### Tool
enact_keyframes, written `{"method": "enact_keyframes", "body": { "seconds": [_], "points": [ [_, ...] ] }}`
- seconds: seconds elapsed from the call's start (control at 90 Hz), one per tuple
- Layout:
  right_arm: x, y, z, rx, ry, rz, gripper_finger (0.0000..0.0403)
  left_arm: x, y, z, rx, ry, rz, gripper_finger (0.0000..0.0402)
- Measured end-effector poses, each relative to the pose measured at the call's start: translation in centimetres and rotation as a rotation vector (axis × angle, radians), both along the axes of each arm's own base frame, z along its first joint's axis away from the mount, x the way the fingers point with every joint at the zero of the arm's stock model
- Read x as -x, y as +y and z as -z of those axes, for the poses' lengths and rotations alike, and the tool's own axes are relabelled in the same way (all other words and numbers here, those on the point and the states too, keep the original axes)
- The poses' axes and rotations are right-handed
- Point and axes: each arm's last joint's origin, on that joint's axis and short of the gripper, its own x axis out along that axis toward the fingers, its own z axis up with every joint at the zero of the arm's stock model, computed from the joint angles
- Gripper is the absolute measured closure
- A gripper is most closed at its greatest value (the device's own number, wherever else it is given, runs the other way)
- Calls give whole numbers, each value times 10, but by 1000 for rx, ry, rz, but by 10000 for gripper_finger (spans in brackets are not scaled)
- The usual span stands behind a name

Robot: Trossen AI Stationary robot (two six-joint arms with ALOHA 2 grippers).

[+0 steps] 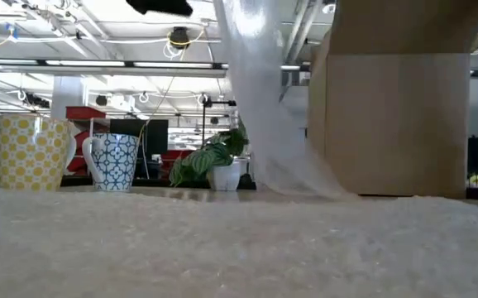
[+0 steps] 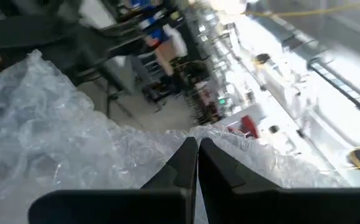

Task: Wrap mug
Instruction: Prepare the bubble wrap in the center of the table

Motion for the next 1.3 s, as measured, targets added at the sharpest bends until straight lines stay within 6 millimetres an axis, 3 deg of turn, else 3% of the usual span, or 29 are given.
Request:
{"method": "enact_keyframes", "body": {
  "seconds": [0.267,0.411,0.522,0.678,0.911,1.078,1.3],
  "points": [
    [1,-40,-33,40,-216,218,403,6,-28,-11,-4,-83,295,254],
    [4,-60,-43,32,-312,285,403,0,-30,-14,32,-142,318,254],
    [7,-61,-46,8,-360,289,403,-8,-28,-12,16,-158,314,254],
    [25,-28,-54,-63,-375,222,403,-26,-19,2,5,-130,244,254],
    [68,52,-46,-329,-379,14,403,-34,-8,40,-145,63,-37,254],
    [84,93,-10,-540,-349,-11,403,-24,-5,40,-277,79,-194,254],
    [84,118,71,-704,-348,130,403,-8,2,28,-386,71,-312,254]
  ]
}}
